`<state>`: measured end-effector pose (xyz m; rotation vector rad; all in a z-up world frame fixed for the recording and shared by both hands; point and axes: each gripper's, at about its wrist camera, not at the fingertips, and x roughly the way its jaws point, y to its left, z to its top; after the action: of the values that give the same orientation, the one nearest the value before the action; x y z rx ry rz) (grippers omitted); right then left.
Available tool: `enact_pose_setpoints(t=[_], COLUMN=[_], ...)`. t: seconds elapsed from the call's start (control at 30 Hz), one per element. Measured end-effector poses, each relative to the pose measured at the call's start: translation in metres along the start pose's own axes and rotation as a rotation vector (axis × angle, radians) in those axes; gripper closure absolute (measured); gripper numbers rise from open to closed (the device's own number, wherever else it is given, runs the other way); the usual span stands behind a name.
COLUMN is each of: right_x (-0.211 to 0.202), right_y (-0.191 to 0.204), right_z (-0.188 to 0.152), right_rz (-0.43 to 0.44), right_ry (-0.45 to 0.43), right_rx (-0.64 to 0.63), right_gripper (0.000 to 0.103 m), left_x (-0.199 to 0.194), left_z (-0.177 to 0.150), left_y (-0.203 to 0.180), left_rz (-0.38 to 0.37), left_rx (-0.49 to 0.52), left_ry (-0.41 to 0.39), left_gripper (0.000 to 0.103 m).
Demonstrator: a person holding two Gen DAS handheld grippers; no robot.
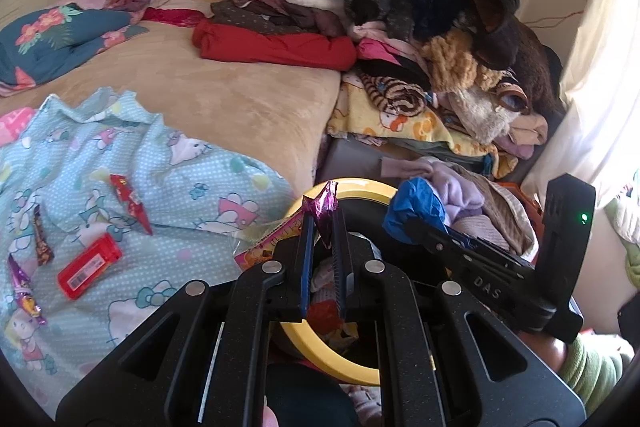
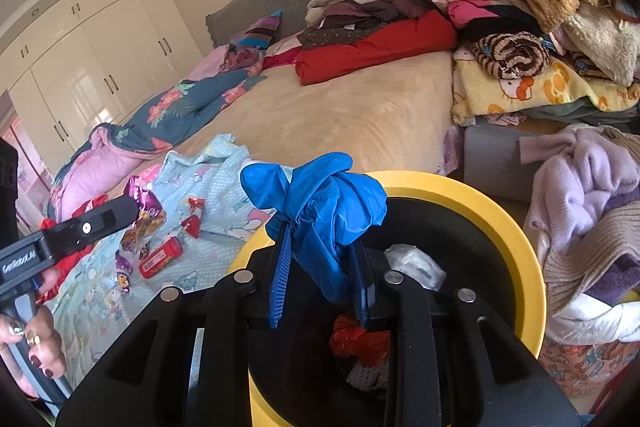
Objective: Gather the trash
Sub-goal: 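Carry the candy wrapper and blue glove over the bin, then open both grippers to drop the wrapper and glove into the bin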
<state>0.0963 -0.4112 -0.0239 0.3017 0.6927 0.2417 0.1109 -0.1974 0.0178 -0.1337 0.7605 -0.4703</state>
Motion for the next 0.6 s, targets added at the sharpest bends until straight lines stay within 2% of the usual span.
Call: enact_pose_setpoints(t=[0.6], right_x=[0.004], right_y=[-0.032], right_z=[-0.003], right_rz=[-0.053], right_ry=[0.024], right_rx=[0.066], right_gripper=[0.075], left_x=[0.029], left_z=[-0.018], left_y=[-0.032], left_rz=[-0.083], left_rx=[0.078], left_ry=[0.081], left_gripper=[0.098])
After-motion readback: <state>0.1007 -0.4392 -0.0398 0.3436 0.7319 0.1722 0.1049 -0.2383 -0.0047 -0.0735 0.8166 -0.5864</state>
